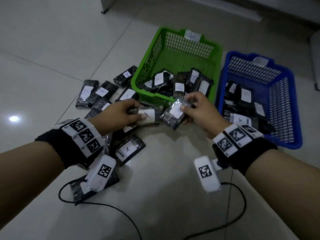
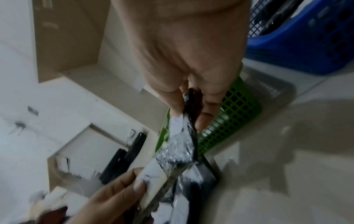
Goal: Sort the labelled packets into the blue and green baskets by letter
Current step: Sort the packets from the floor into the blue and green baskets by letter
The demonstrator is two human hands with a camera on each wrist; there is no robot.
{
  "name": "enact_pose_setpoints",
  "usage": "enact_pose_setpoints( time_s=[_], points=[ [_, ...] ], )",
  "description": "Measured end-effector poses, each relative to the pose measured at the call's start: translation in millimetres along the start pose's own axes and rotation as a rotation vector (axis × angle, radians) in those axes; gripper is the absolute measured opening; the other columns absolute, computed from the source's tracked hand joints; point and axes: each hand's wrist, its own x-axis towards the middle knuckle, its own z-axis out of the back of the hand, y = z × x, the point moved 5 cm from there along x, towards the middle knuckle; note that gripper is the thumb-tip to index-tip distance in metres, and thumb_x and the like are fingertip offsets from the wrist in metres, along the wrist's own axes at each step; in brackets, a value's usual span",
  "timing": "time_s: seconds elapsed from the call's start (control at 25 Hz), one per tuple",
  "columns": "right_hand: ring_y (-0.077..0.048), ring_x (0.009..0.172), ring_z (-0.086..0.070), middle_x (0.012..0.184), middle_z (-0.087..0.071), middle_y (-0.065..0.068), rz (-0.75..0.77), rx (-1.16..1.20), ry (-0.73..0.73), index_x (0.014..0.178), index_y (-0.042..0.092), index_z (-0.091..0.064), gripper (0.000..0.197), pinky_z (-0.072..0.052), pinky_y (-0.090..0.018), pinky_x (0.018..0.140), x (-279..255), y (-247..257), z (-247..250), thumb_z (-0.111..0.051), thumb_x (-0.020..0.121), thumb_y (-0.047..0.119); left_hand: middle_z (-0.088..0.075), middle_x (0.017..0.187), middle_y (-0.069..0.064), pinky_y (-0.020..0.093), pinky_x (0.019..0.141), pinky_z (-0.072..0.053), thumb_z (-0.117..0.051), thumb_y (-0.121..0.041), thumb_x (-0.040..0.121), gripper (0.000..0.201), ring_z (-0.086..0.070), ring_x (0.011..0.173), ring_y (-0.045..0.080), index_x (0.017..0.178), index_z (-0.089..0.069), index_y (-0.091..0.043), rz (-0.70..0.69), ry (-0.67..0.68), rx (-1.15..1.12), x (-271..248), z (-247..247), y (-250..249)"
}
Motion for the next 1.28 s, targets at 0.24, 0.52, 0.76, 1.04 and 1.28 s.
enact_pose_setpoints(
  time_s=[0.24,0.52,0.76,1.04,1.28],
  points=[
    [-0.03,0.093,-0.065,0.125,-0.049,-0.021,-0.114,0.501,-0.295,0.116,0.003,-0.041,0.036,-0.06,-0.039,0.075,55.5,6.4,28.0,-0.058,0.086,-0.008,-0.064,0.087,0.004,0.028,0.053,-0.05,-0.059,-0.019,0.086,0.032,-0.059,0.061,0.018,0.113,-0.051,-0.033,0.017,-0.225,-0.343,29.7,7.6,-39.6],
    [-0.026,0.091,-0.068,0.109,-0.064,-0.016,-0.052,-0.018,-0.151,0.108,0.008,-0.059,0.021,-0.06,-0.034,0.079,41.8,14.2,69.4,-0.054,0.089,0.001,-0.066,0.085,0.009,0.036,0.066,-0.055,-0.06,-0.012,0.088,0.019,-0.059,0.066,0.019,0.105,-0.059,-0.021,-0.004,-0.19,-0.421,58.8,-16.9,-106.9],
    [-0.023,0.105,-0.051,0.108,-0.056,-0.003,0.239,-1.043,0.009,0.109,0.02,-0.062,0.023,-0.04,-0.031,0.081,-29.3,-14.8,154.9,-0.057,0.089,0.027,-0.062,0.08,0.0,0.01,0.045,-0.042,-0.061,-0.007,0.084,0.027,-0.051,0.045,-0.005,0.109,-0.058,-0.017,-0.141,-0.003,-0.312,81.0,-127.5,-192.9],
    [-0.031,0.095,-0.058,0.104,-0.057,-0.008,0.245,-1.217,0.046,0.105,0.019,-0.061,0.044,-0.049,-0.038,0.072,-45.9,-91.4,162.5,-0.064,0.068,0.042,-0.048,0.121,0.006,0.025,0.097,-0.039,-0.062,-0.021,0.086,0.033,-0.051,0.11,0.024,0.119,-0.057,-0.018,-0.269,-0.097,0.206,101.8,-224.7,-208.9],
    [-0.031,0.111,-0.049,0.118,-0.049,-0.008,0.207,-1.214,0.07,0.121,0.022,-0.052,0.056,-0.042,-0.043,0.087,-46.2,-84.2,155.5,-0.067,0.07,0.036,-0.048,0.125,0.008,0.033,0.102,-0.04,-0.062,-0.03,0.087,0.037,-0.047,0.118,0.023,0.123,-0.059,-0.023,-0.36,0.134,0.591,95.5,-173.5,-214.3]
  ],
)
